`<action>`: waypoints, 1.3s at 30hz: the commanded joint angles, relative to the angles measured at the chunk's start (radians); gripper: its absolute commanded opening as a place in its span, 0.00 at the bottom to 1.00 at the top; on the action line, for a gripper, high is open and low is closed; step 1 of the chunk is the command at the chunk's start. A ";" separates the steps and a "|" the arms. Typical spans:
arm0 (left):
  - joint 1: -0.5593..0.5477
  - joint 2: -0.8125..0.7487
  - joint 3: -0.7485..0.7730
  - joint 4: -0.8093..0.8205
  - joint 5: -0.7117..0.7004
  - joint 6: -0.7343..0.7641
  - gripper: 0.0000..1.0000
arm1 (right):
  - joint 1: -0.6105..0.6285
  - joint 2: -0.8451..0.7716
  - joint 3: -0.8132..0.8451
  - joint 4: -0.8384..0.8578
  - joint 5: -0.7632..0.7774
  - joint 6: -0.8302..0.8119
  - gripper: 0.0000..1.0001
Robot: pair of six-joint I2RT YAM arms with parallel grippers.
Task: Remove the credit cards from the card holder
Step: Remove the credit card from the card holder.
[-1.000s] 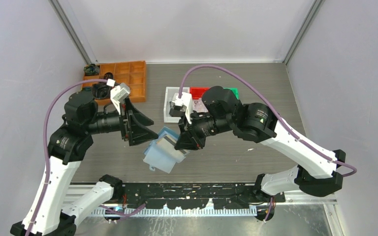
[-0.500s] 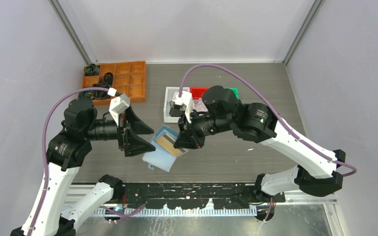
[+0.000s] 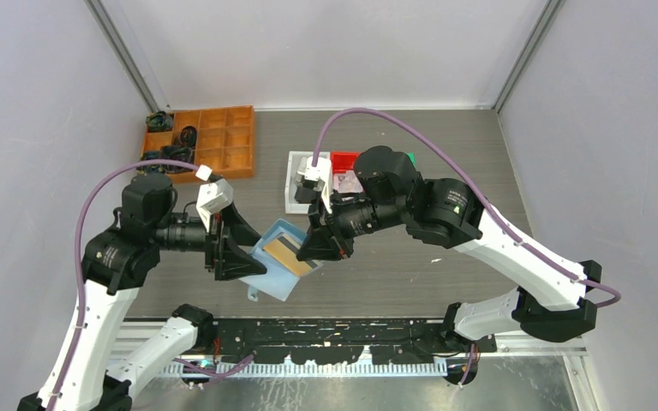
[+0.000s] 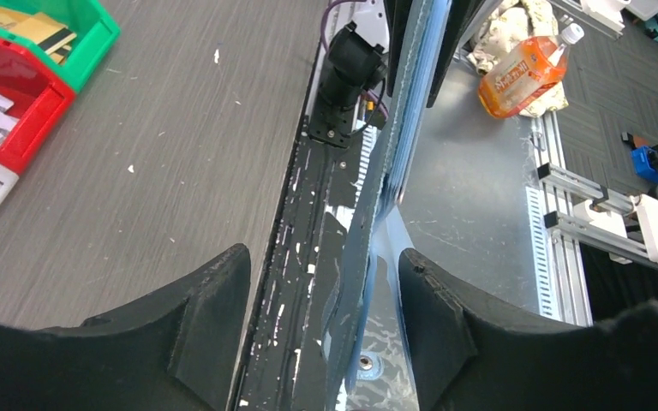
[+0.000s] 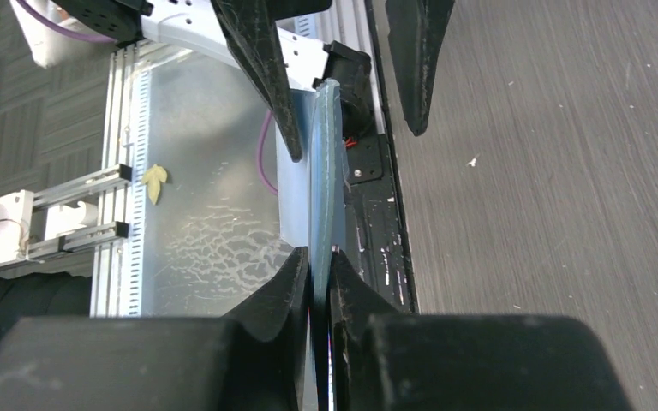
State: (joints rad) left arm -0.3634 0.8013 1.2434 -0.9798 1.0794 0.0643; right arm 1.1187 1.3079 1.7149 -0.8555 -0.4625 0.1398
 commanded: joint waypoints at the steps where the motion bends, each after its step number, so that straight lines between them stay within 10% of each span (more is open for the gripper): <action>1: 0.004 0.000 0.048 0.010 0.078 -0.004 0.63 | 0.005 -0.012 0.021 0.086 -0.080 0.020 0.01; 21: -0.004 0.016 -0.021 -0.024 0.163 -0.011 0.62 | 0.000 0.188 0.130 0.012 -0.244 0.017 0.01; 29: -0.017 0.053 0.010 -0.155 0.097 0.129 0.17 | 0.001 0.237 0.183 -0.027 -0.255 0.004 0.05; 34: -0.017 0.046 0.019 -0.046 0.051 0.043 0.00 | -0.024 0.077 -0.083 0.322 -0.205 0.144 0.45; 39: -0.017 0.026 0.001 0.215 0.066 -0.206 0.00 | -0.039 -0.208 -0.541 0.947 -0.049 0.368 0.62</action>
State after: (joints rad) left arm -0.3813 0.8448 1.2259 -1.0252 1.1423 0.0502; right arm 1.0901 1.3087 1.3933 -0.4805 -0.6277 0.3099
